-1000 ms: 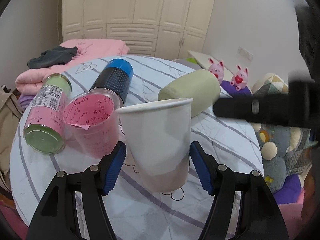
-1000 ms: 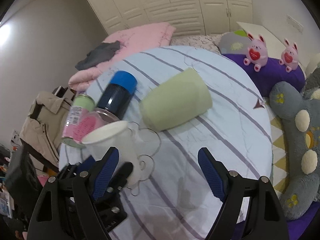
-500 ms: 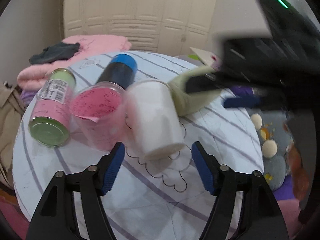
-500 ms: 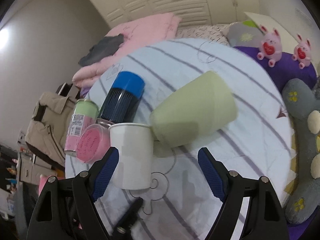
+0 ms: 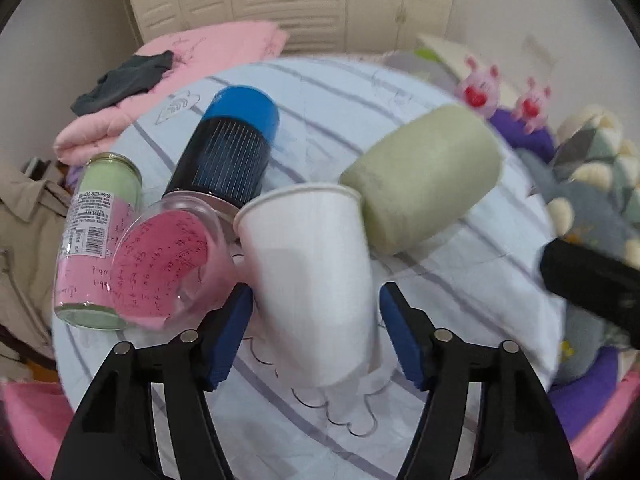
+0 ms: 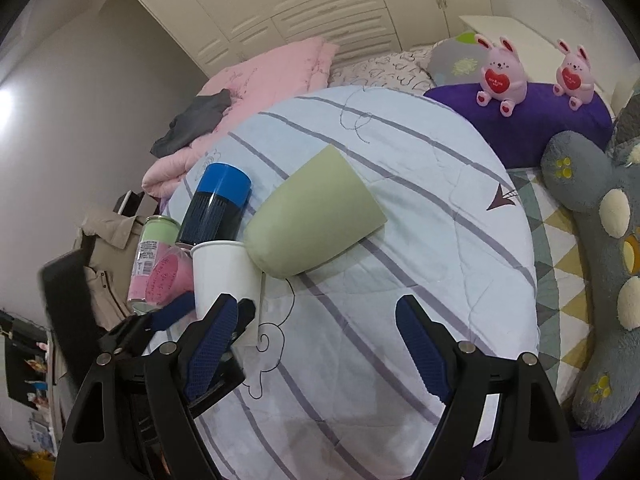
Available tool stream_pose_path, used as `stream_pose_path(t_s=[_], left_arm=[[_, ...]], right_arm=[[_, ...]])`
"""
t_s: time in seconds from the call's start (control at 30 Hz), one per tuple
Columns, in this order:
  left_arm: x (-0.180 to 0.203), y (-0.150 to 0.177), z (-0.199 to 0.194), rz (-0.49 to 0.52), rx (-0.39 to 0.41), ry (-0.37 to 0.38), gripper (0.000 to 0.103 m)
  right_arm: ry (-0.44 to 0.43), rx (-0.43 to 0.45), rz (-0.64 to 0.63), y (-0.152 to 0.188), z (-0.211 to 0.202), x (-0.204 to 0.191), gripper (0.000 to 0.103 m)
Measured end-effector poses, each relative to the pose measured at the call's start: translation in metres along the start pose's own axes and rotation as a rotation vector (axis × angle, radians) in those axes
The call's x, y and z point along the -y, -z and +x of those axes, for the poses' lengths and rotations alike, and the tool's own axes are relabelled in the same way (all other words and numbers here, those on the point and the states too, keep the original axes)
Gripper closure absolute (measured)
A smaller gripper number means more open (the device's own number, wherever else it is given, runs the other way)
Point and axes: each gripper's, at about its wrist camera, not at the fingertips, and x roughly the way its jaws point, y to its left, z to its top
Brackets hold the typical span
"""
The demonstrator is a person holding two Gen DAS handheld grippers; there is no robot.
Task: Flip cup upright
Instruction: 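Rotate the white paper cup with the left gripper until its opening faces up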
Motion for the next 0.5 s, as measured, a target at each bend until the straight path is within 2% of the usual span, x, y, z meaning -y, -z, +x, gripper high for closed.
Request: stream_pose_path(t_s=[0.13, 0.2, 0.27, 0.37, 0.5], left_arm=[[0.000, -0.003, 0.011, 0.003, -0.027, -0.022, 0.039], [-0.005, -0.003, 0.009, -0.008, -0.007, 0.002, 0.040], [-0.010, 0.001, 0.001, -0.016, 0.043, 0.036, 0.040], [-0.017, 0.017, -0.018, -0.012, 0.166, 0.055, 0.040], [-0.019, 0.038, -0.031, 0.010, 0.257, 0.085, 0.040]], right_arm=[[-0.022, -0.009, -0.002, -0.003, 0.005, 0.004, 0.020], [-0.030, -0.013, 0.010, -0.004, 0.009, 0.009, 0.020], [-0.043, -0.019, 0.022, -0.002, 0.012, 0.012, 0.020], [-0.055, -0.018, 0.026, -0.002, 0.013, 0.009, 0.020], [-0.086, 0.004, 0.011, -0.005, 0.010, -0.006, 0.020]])
